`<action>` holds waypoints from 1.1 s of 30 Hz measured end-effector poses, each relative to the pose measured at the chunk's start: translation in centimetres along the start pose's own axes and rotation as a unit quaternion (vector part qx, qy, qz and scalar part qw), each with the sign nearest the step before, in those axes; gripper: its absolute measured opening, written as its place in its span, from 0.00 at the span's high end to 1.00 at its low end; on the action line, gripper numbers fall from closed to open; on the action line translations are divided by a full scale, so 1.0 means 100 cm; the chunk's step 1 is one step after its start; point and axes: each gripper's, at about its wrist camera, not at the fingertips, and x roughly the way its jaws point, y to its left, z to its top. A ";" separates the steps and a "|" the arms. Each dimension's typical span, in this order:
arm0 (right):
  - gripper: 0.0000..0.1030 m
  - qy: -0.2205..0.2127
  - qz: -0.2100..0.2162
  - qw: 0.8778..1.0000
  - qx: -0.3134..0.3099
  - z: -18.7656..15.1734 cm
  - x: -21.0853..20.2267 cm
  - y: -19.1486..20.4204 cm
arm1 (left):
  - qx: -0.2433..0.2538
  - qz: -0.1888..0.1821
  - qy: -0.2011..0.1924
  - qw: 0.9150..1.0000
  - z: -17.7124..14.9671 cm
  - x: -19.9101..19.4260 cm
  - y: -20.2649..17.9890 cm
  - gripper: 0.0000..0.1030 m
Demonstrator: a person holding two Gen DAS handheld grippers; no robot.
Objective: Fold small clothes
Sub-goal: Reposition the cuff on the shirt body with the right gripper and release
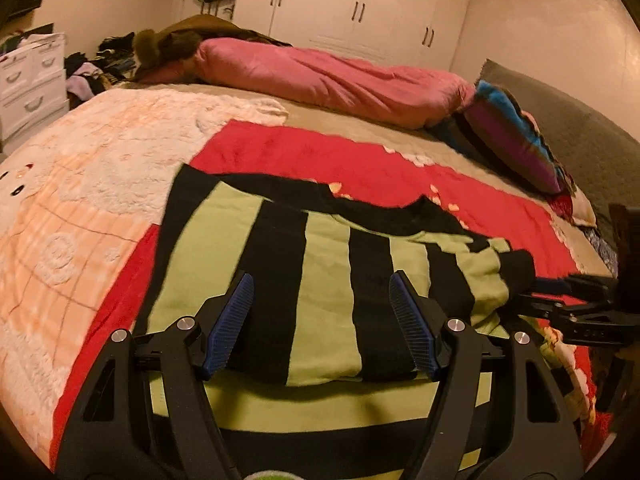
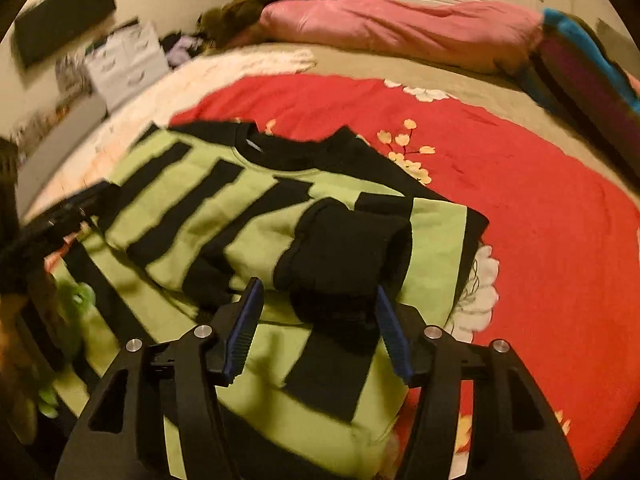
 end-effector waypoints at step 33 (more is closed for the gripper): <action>0.38 0.055 0.132 0.985 -0.095 0.008 0.010 0.014 | -0.019 0.005 0.046 0.999 -0.007 0.023 0.011 0.38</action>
